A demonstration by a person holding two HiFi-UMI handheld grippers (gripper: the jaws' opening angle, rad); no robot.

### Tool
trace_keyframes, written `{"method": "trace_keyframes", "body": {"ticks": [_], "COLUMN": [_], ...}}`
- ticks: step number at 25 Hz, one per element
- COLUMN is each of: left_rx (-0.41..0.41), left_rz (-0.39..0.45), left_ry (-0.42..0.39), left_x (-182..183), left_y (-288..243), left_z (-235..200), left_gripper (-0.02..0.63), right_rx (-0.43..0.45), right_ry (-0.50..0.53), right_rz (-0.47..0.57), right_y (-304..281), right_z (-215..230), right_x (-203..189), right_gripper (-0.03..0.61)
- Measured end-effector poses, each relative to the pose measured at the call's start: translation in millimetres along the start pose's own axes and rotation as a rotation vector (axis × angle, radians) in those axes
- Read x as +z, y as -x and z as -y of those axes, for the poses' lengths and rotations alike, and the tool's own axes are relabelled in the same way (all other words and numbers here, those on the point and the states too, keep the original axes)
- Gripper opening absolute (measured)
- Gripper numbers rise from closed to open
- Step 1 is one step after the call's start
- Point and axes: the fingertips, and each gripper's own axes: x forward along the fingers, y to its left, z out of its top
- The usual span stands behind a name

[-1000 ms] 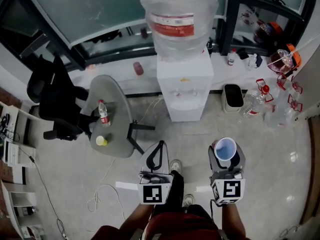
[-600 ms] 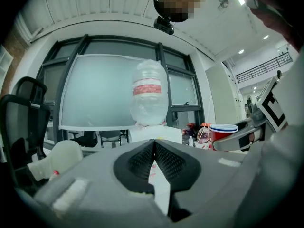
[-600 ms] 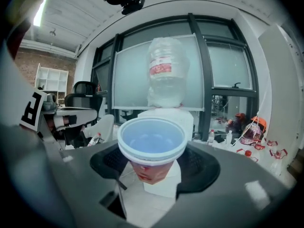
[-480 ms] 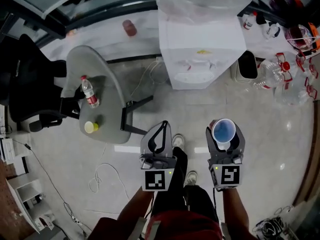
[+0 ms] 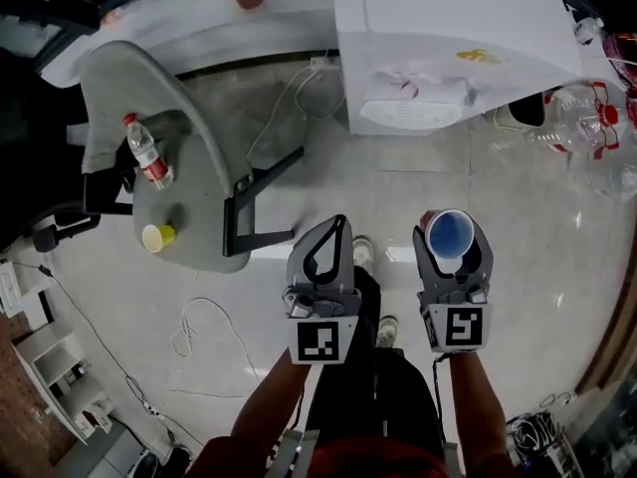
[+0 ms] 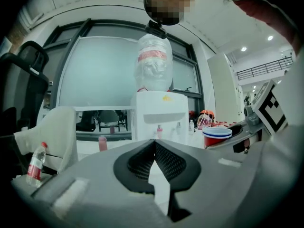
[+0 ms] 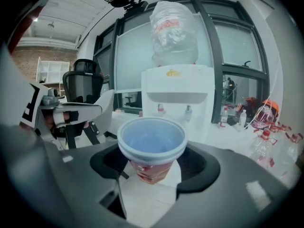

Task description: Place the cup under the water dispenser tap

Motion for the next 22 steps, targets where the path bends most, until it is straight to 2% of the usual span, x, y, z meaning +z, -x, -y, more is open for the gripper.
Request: {"method": "trace_keyframes", "body": {"ticks": [6,11,18,22], "left_rx": [0.002,0.008,-0.005,-0.014], "left_rz": [-0.050,-0.067,-0.098,-0.110], "left_ry": [-0.010,0.011,0.021,0.010], "left_x": [-76,-120,-143,-147], "left_y": [-7,-11,-17,-20], "left_z": [-4,-6,-3,-2], "left_gripper": [0.000,0.002,0.002,0.002], "right_rx": [0.026,0.037,0.049,0.059], "right_ry": [0.006,0.012,0.027,0.029], "right_rz": [-0.032,-0.083,-0.135,-0.112], "right_y": [-34,-48,-64,-83], "right_z": [-8,-13,-14,-13], "right_x": [-71,-117,-145,-144], "right_gripper": [0.304,0.304,0.304,0.304]}}
